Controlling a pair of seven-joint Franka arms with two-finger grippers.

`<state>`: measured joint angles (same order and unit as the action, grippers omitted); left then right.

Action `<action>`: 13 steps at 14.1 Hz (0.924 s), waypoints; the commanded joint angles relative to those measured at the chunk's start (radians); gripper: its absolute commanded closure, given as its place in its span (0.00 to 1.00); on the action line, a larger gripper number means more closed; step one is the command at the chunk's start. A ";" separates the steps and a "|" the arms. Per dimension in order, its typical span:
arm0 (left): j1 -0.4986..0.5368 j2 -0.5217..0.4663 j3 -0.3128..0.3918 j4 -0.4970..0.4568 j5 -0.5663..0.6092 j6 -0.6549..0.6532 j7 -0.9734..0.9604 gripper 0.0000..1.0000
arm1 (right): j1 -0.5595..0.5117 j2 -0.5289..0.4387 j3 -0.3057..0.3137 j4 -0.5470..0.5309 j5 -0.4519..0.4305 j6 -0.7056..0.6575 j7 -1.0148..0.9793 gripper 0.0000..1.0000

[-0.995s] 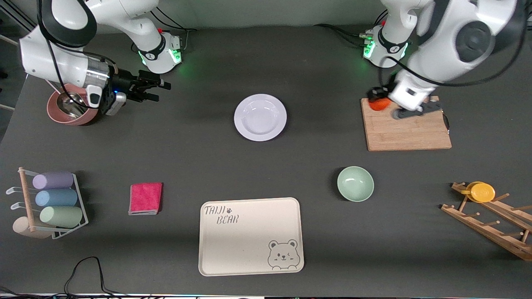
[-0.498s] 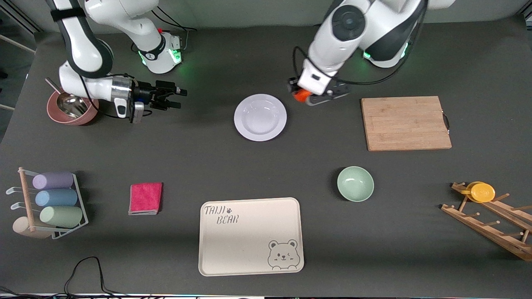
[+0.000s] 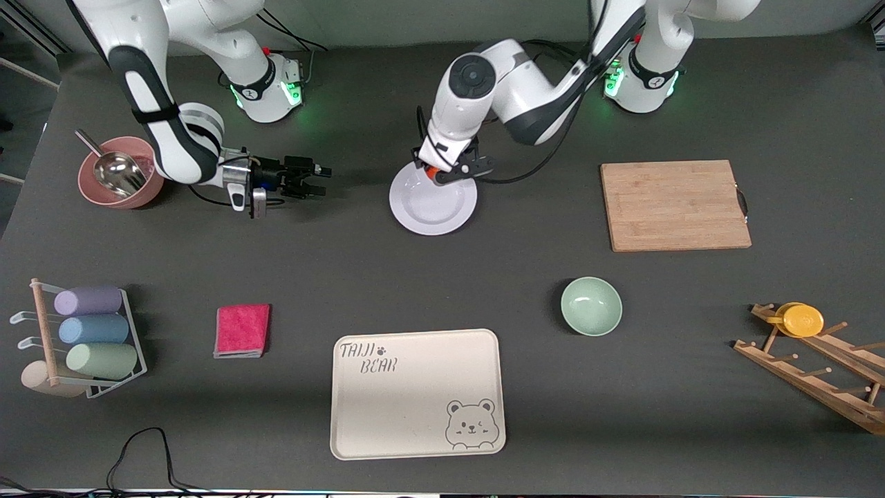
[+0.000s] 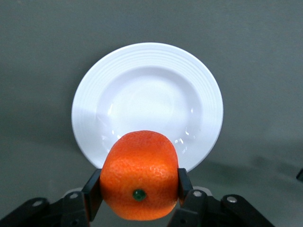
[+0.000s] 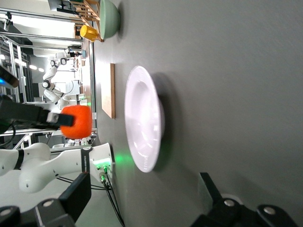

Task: Place orange and plate with both arms
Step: 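Carry the orange with the left gripper over the white plate, then release the orange onto the plate and withdraw the left gripper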

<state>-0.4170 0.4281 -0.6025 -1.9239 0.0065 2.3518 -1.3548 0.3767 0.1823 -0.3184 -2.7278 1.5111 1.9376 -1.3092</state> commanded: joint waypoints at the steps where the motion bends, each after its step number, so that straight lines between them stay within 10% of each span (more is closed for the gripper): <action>1: -0.032 0.147 0.016 0.136 0.136 -0.020 -0.139 0.88 | 0.005 0.094 -0.005 0.046 0.038 -0.031 -0.058 0.00; 9: -0.192 0.230 0.130 0.166 0.191 -0.008 -0.191 0.79 | 0.002 0.154 -0.005 0.076 0.040 -0.032 -0.056 0.00; 10: -0.192 0.231 0.132 0.166 0.191 -0.009 -0.191 0.70 | 0.002 0.158 -0.005 0.076 0.040 -0.032 -0.056 0.00; 12: -0.192 0.231 0.138 0.166 0.191 -0.012 -0.191 0.09 | 0.002 0.160 -0.005 0.079 0.040 -0.032 -0.056 0.00; 13: -0.191 0.227 0.142 0.167 0.196 -0.025 -0.187 0.03 | 0.002 0.158 -0.005 0.079 0.040 -0.032 -0.056 0.03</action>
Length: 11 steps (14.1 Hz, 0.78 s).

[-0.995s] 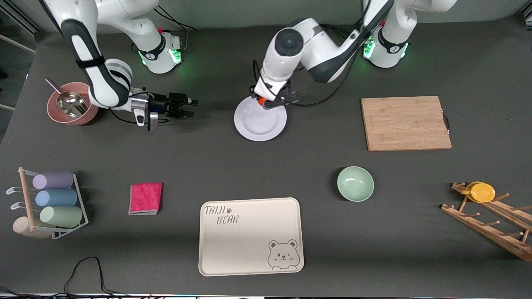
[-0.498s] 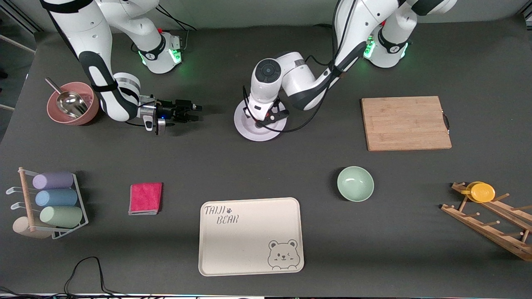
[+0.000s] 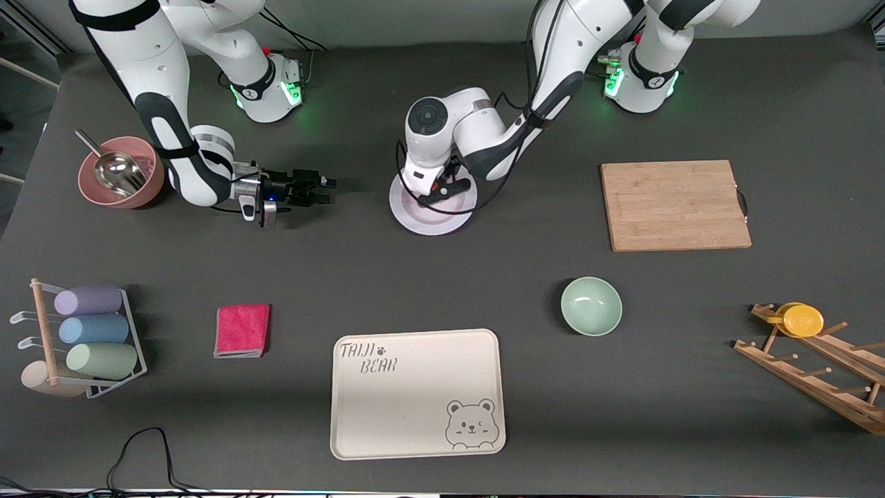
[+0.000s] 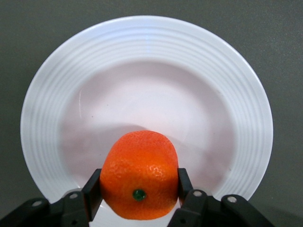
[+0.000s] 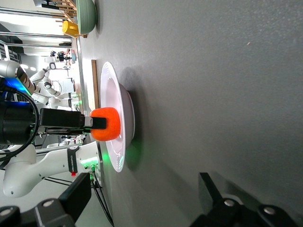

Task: Place orange and plate with both arms
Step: 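Release the orange onto the plate and withdraw the left gripper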

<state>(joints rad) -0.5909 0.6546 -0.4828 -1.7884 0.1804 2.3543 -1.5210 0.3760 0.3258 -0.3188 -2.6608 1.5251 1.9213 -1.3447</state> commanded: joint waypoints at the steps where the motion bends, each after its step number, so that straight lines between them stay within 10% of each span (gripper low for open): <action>1: -0.009 -0.009 0.023 0.032 0.031 -0.036 -0.018 0.00 | 0.003 0.016 -0.005 0.012 0.026 -0.016 -0.021 0.16; 5: 0.052 -0.068 0.018 0.075 0.025 -0.189 0.025 0.00 | 0.003 0.015 -0.005 0.012 0.026 -0.016 -0.021 0.56; 11: 0.330 -0.300 0.013 0.073 -0.139 -0.416 0.402 0.00 | 0.004 0.070 0.000 0.036 0.042 -0.037 -0.060 0.56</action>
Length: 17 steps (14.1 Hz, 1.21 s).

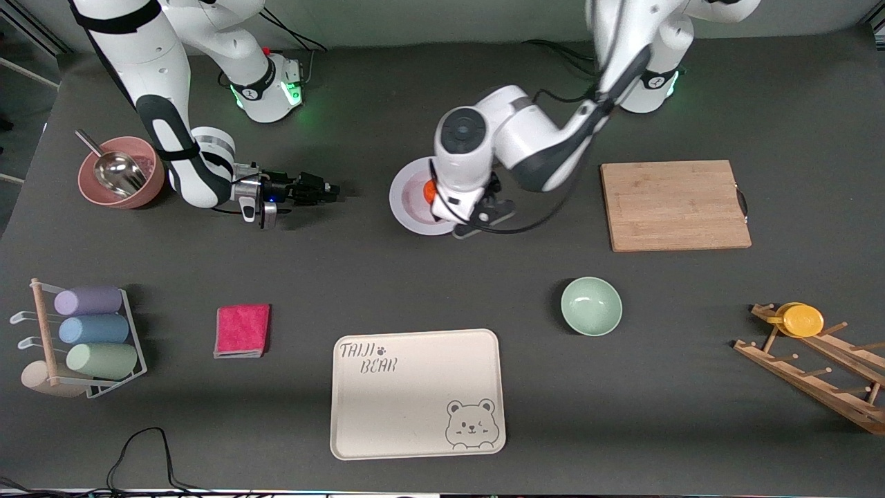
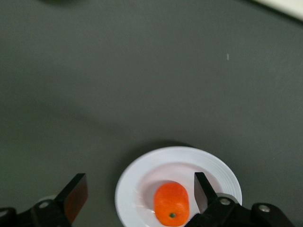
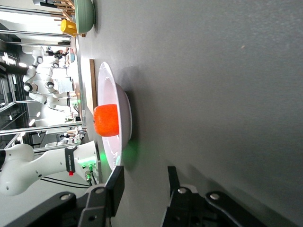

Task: Place orange and plate with both arms
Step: 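Release the orange onto the plate and withdraw the left gripper, then grip the white plate rim with the right gripper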

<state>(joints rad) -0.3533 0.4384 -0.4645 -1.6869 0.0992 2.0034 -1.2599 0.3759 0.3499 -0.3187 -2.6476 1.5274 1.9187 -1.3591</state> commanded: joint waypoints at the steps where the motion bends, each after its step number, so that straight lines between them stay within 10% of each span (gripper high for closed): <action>1: 0.158 -0.113 -0.006 -0.028 -0.068 -0.113 0.216 0.00 | 0.008 0.049 0.001 0.023 0.062 -0.052 -0.069 0.56; 10: 0.660 -0.303 0.004 -0.017 -0.003 -0.385 0.827 0.00 | 0.009 0.089 0.108 0.057 0.187 -0.046 -0.098 0.56; 17: 0.806 -0.397 0.004 -0.017 -0.009 -0.411 1.151 0.00 | 0.138 0.109 0.136 0.106 0.336 0.002 -0.098 0.56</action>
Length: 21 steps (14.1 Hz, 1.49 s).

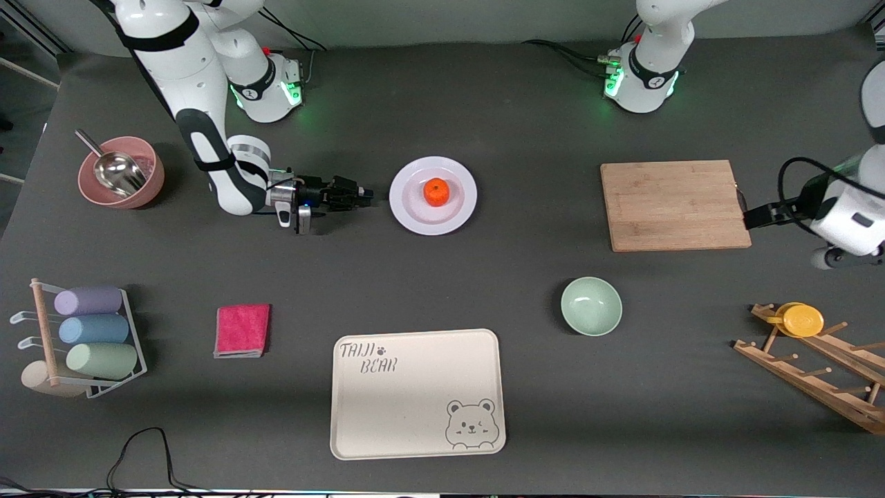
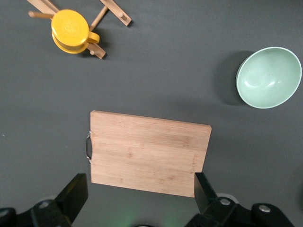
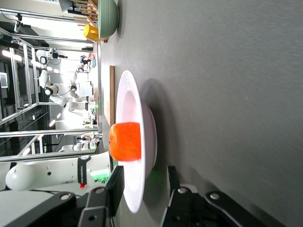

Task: Place orange and plate with both arms
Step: 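Grip the white plate rim with the right gripper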

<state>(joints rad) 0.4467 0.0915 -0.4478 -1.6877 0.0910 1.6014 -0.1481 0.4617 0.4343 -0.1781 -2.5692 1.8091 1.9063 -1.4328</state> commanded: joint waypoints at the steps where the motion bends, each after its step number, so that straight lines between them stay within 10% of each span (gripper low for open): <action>1: 0.006 -0.062 -0.015 -0.015 -0.002 -0.011 0.042 0.00 | 0.057 0.036 -0.003 0.038 0.062 0.016 -0.026 0.56; 10: -0.002 -0.114 0.023 0.011 -0.028 -0.054 0.165 0.00 | 0.163 0.078 -0.001 0.101 0.188 0.016 -0.025 0.58; 15: 0.010 -0.110 0.041 0.035 -0.042 -0.123 0.224 0.00 | 0.164 0.072 -0.001 0.104 0.187 0.014 -0.011 0.97; 21: 0.010 -0.125 0.132 0.046 -0.057 -0.169 0.240 0.00 | 0.147 -0.047 -0.014 0.121 0.124 0.010 0.167 1.00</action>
<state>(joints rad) 0.4592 -0.0145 -0.3404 -1.6477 0.0468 1.4533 0.0767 0.6154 0.4857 -0.1824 -2.4424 1.9664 1.9123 -1.3776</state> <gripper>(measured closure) 0.000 0.956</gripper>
